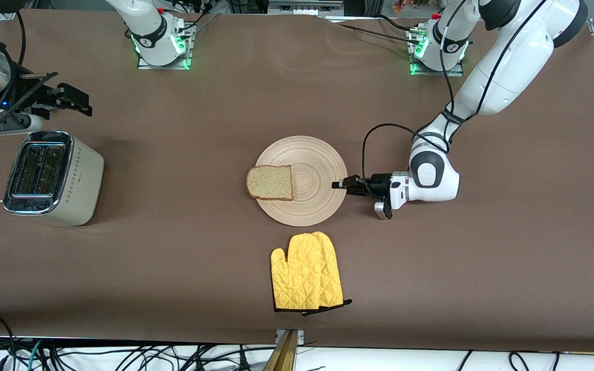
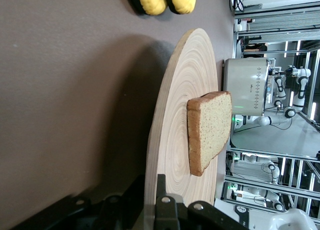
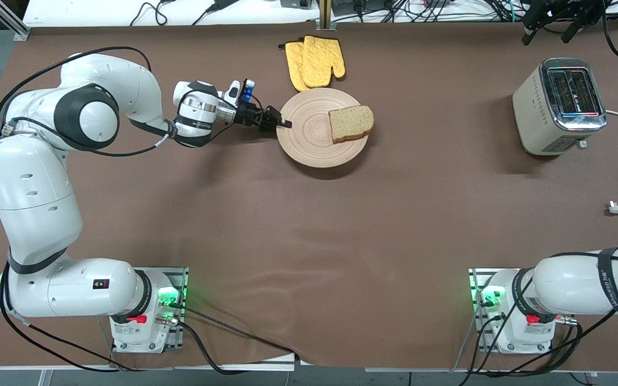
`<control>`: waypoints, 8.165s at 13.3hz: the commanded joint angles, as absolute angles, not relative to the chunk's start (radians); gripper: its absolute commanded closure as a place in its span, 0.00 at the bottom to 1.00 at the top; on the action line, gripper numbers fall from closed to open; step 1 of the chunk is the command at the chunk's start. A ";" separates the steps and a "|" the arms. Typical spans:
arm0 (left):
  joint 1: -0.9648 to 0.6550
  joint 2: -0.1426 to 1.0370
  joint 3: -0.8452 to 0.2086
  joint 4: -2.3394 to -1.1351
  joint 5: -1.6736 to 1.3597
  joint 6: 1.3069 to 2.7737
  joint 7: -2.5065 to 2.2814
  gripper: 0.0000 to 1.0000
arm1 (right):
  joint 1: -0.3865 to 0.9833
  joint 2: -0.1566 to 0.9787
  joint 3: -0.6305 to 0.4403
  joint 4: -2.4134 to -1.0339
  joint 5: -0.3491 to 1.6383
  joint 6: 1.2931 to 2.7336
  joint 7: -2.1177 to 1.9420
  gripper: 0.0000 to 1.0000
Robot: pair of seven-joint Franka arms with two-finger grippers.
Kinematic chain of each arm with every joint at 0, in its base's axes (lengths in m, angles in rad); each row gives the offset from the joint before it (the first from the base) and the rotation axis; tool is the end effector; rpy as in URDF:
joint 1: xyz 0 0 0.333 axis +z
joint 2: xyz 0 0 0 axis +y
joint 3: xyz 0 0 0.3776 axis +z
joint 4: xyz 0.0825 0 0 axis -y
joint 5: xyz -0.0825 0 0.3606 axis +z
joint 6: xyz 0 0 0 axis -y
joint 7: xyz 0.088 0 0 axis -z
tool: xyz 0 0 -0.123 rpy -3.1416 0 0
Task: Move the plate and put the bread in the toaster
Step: 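Slide the wooden plate with the left gripper toward the table middle, then release the plate and withdraw the left gripper while the right gripper reaches the bread, then grasp the bread slice edge with the right gripper, then lift the bread with the right gripper and carry it to the toaster, then lower the bread into the toaster slot with the right gripper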
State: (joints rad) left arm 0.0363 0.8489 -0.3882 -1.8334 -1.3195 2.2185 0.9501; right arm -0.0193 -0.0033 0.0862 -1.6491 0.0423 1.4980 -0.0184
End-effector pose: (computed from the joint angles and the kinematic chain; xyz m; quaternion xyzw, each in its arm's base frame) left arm 0.5950 -0.2417 0.1448 0.8300 -0.0302 -0.0378 0.5557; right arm 0.5144 0.0400 0.6316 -0.9961 -0.0425 0.0743 0.0192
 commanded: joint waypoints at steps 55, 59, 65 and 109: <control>0.044 -0.012 -0.037 -1.750 0.011 1.750 0.051 0.00 | 0.144 0.627 0.307 -1.894 1.054 2.454 -0.492 0.68; 0.046 -0.012 -0.035 -1.750 0.011 1.750 0.046 0.00 | 0.137 0.638 0.307 -1.894 1.055 2.454 -0.509 1.00; 0.046 -0.012 -0.035 -1.750 0.011 1.750 0.048 0.00 | 0.123 0.623 0.301 -1.879 1.062 2.416 -0.503 1.00; 0.046 -0.011 -0.035 -1.749 0.011 1.744 0.051 0.00 | 0.077 0.265 -0.311 -1.545 -0.267 1.664 -0.385 1.00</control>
State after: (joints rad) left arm 0.0491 -0.0005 -0.0341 -1.7448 -0.0089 1.7482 0.0587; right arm 0.0718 0.2614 -0.3099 -1.5430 -0.2474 1.6468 -0.4128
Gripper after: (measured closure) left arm 0.000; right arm 0.965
